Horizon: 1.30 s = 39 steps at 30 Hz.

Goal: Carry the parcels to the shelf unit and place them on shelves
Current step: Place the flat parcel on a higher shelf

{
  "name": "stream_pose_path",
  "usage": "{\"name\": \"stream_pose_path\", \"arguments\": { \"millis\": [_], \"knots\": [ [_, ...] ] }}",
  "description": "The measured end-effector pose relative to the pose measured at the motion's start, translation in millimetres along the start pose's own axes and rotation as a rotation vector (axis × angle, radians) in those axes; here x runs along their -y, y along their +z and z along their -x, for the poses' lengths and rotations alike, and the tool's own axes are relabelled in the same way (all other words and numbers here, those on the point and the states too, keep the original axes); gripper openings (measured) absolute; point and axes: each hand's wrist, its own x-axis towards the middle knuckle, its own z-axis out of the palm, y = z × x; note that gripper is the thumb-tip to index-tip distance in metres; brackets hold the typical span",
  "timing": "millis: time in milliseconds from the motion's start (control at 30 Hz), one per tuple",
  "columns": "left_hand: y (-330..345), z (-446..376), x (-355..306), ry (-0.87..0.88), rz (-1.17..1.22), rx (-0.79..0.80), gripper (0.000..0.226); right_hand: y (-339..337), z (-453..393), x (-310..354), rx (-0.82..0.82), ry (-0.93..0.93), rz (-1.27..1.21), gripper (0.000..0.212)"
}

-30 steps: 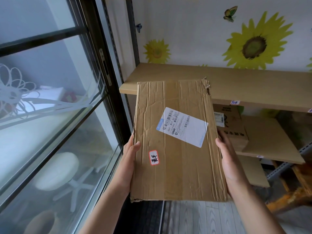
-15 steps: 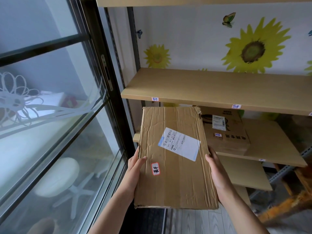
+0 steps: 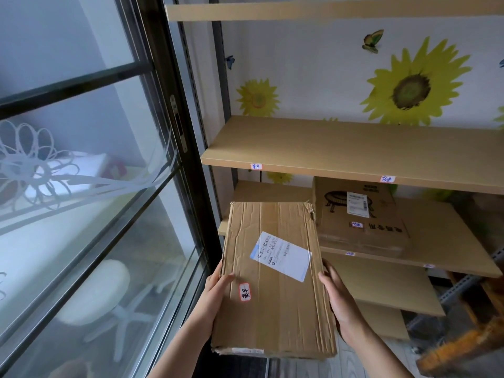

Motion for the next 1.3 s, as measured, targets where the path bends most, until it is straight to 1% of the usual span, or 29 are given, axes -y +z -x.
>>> {"name": "stream_pose_path", "arguments": {
  "millis": [100,167,200,233,267,333,433,567,667,700,733,767,800,833,900,933,967,1033,1067,1133,1167,1233,1300],
  "knots": [
    [-5,-3,-5,0.024,0.025,0.016,0.047,5,1,-2,-0.023,-0.020,0.036,0.026],
    [-6,-2,-13,0.055,0.039,0.039,0.047,7,-2,-7,-0.040,-0.050,0.063,0.048],
    [-7,-1,-18,0.062,0.041,0.052,0.046,7,-4,-10,-0.044,-0.063,0.061,0.057],
    [-9,0,-23,0.061,0.054,0.062,0.046,10,0,-2,-0.048,-0.078,0.062,0.061],
    [-11,2,-29,0.070,0.061,0.062,0.046,14,3,8,-0.065,-0.089,0.046,0.059],
    [-18,3,-39,0.072,0.081,0.045,0.050,19,5,21,-0.066,-0.147,0.014,0.045],
    [-25,5,-60,0.105,0.113,0.081,0.048,25,4,42,-0.072,-0.233,0.022,0.032],
    [-24,17,-96,0.164,0.167,0.137,0.043,34,6,76,-0.080,-0.300,-0.007,0.030],
    [-24,17,-127,0.245,0.153,0.175,0.038,40,6,106,-0.081,-0.347,-0.035,0.030],
    [-23,10,-140,0.250,0.129,0.164,0.035,42,5,117,-0.082,-0.363,-0.038,0.027],
    [-23,3,-153,0.264,0.097,0.142,0.038,44,1,127,-0.085,-0.386,-0.031,0.023],
    [-24,-1,-164,0.283,0.065,0.140,0.047,46,-2,140,-0.088,-0.418,-0.022,0.022],
    [-25,-3,-173,0.331,0.046,0.152,0.060,47,-8,151,-0.098,-0.443,-0.024,0.026],
    [-24,-6,-185,0.345,0.062,0.164,0.073,47,-14,161,-0.110,-0.469,-0.033,0.034],
    [-23,-15,-205,0.332,0.059,0.142,0.092,47,-23,184,-0.131,-0.503,-0.050,0.049],
    [-23,-18,-215,0.339,0.048,0.120,0.100,46,-29,194,-0.146,-0.500,-0.064,0.047],
    [-21,-22,-224,0.332,0.055,0.120,0.100,44,-33,203,-0.163,-0.486,-0.081,0.041],
    [-15,-21,-233,0.306,0.077,0.168,0.076,41,-46,217,-0.213,-0.435,-0.105,0.037],
    [-13,-21,-237,0.317,0.079,0.185,0.065,40,-53,223,-0.226,-0.394,-0.121,0.041],
    [-6,-25,-249,0.351,0.092,0.237,0.049,37,-67,235,-0.232,-0.310,-0.153,0.062],
    [-2,-27,-257,0.368,0.107,0.260,0.044,34,-75,240,-0.219,-0.261,-0.179,0.068],
    [7,-35,-272,0.391,0.126,0.308,0.039,30,-96,250,-0.148,-0.195,-0.251,0.067],
    [15,-49,-286,0.379,0.130,0.300,0.037,30,-112,264,-0.083,-0.164,-0.289,0.065]
  ]
}}
